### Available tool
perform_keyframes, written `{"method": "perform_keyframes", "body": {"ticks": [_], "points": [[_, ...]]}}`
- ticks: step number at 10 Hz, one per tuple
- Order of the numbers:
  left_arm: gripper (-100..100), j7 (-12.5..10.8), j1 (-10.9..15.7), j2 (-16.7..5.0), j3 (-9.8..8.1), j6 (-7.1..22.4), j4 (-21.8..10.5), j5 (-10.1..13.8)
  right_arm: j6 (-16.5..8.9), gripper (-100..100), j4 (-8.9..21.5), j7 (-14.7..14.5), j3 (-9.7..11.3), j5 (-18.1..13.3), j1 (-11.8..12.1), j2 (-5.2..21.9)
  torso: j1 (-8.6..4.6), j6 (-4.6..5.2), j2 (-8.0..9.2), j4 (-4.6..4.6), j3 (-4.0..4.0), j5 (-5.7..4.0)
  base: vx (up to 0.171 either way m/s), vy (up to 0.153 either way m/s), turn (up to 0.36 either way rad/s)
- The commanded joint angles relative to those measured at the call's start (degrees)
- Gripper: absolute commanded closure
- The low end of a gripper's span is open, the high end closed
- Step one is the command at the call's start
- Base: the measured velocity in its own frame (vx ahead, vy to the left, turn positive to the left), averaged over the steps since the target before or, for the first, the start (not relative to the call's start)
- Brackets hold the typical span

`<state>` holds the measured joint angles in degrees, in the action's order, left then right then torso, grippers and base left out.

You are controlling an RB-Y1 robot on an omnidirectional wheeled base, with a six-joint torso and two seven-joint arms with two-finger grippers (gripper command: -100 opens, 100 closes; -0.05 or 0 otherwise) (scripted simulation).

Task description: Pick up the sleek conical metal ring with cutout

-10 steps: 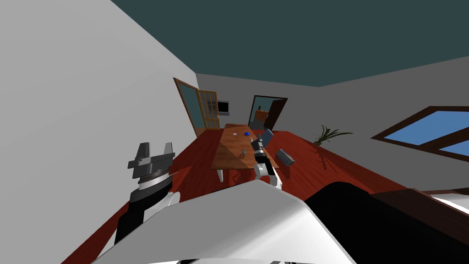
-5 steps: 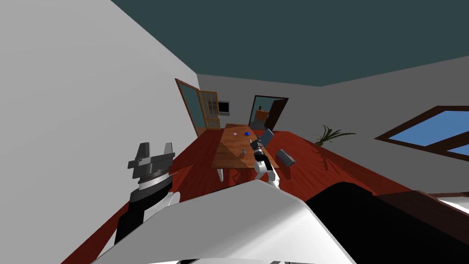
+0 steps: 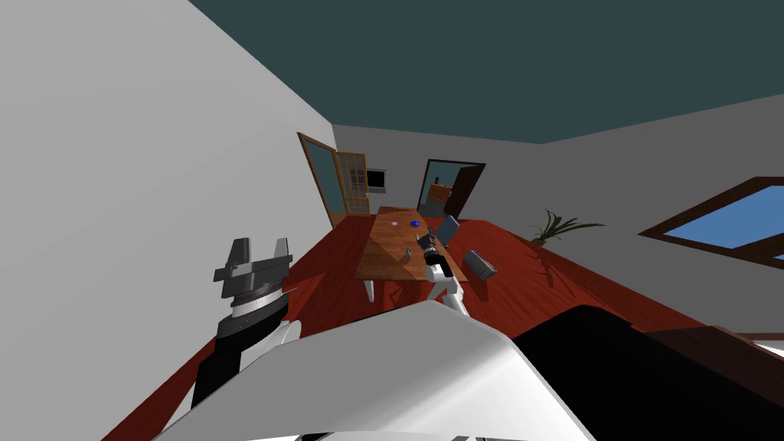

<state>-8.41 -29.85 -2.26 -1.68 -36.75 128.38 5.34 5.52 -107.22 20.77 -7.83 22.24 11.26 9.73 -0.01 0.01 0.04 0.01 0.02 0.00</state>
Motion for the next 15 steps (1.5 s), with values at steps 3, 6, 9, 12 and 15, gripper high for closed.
{"method": "perform_keyframes", "body": {"ticks": [3,6,9,12,15], "points": [[0,0.00,0.00,0.00,0.00,0.00,0.00,0.00,-3.29,-100,6.17,5.34,-1.44,3.28,-3.13,1.16,-0.02,-0.01,0.00,0.00,0.00,0.00,-0.017,-0.002,0.039],[0,0.00,0.00,0.00,0.00,0.00,0.00,0.00,-6.42,-100,11.11,10.08,-2.92,6.20,-6.11,2.19,-0.02,0.01,-0.01,0.00,-0.01,0.00,-0.010,-0.006,0.032],[0,0.00,0.00,0.00,0.00,0.00,0.00,0.00,-7.99,-100,14.62,12.48,-3.67,7.59,-7.57,2.64,-0.03,-0.01,-0.03,0.00,-0.02,0.00,-0.008,-0.007,0.034],[0,0.00,0.00,0.00,0.00,0.00,0.00,0.00,-11.05,-100,20.30,17.23,-5.15,10.20,-10.38,3.36,-0.06,0.00,-0.03,0.00,-0.02,0.00,-0.006,-0.012,0.045],[0,0.00,0.00,0.00,0.00,0.00,0.00,0.00,-13.98,-100,25.03,21.87,-6.59,12.56,-13.01,3.81,-0.03,0.01,-0.05,-0.01,-0.02,0.00,-0.002,-0.009,0.040]]}}
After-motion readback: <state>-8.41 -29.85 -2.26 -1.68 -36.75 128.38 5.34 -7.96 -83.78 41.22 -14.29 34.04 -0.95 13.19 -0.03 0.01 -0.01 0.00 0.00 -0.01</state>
